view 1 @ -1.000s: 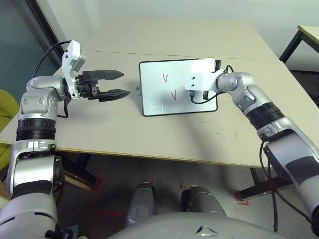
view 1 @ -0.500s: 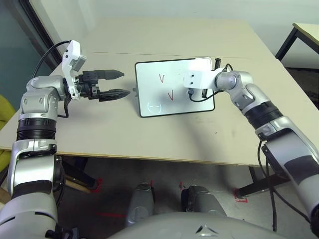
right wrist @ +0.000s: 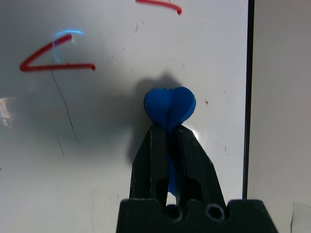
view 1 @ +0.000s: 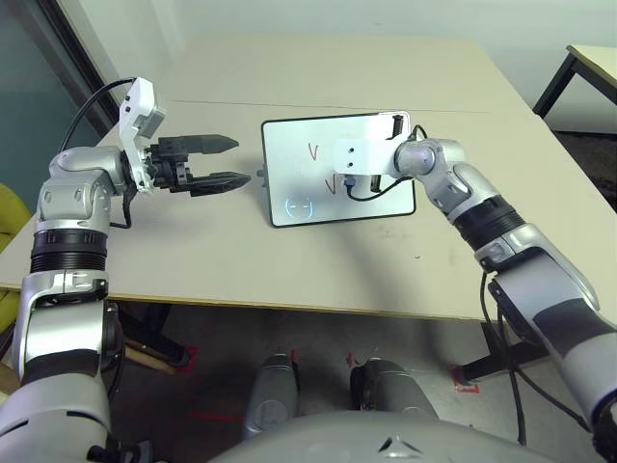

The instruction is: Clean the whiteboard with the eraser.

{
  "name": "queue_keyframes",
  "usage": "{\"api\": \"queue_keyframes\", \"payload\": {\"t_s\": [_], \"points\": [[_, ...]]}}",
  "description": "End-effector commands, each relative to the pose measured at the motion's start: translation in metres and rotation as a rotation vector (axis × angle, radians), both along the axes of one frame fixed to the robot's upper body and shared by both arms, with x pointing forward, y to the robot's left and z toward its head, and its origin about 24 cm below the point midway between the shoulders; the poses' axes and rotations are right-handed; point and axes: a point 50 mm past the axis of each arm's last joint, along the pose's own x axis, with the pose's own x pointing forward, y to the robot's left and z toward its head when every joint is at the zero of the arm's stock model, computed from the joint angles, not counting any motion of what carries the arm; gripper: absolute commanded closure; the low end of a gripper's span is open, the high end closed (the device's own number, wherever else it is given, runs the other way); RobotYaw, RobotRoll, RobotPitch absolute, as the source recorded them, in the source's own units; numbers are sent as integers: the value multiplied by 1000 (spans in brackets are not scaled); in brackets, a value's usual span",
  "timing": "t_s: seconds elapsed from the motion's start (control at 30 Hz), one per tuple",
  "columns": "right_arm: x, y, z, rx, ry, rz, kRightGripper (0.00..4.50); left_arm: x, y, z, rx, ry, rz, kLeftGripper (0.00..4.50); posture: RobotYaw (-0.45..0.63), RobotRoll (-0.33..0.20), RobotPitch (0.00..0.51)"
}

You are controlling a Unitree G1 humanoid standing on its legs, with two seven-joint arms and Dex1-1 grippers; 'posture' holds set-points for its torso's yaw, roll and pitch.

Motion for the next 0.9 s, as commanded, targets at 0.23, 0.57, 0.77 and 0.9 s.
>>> {"api": "queue_keyframes", "payload": {"t_s": [0.23,0.57,0.77,0.9], "points": [[-3,1,-13,-31,38,1,4484,0,1,2,10,-8,-2,0,243,0,0],[11,-41,3,-41,3,-119,4484,2,-2,1,7,-4,-7,0,231,0,0],[12,-65,8,-71,-12,-165,4484,3,-3,1,6,-5,-10,0,222,0,0],[12,-77,8,-77,-10,-195,4484,4,-4,0,4,-3,-14,0,218,0,0]]}}
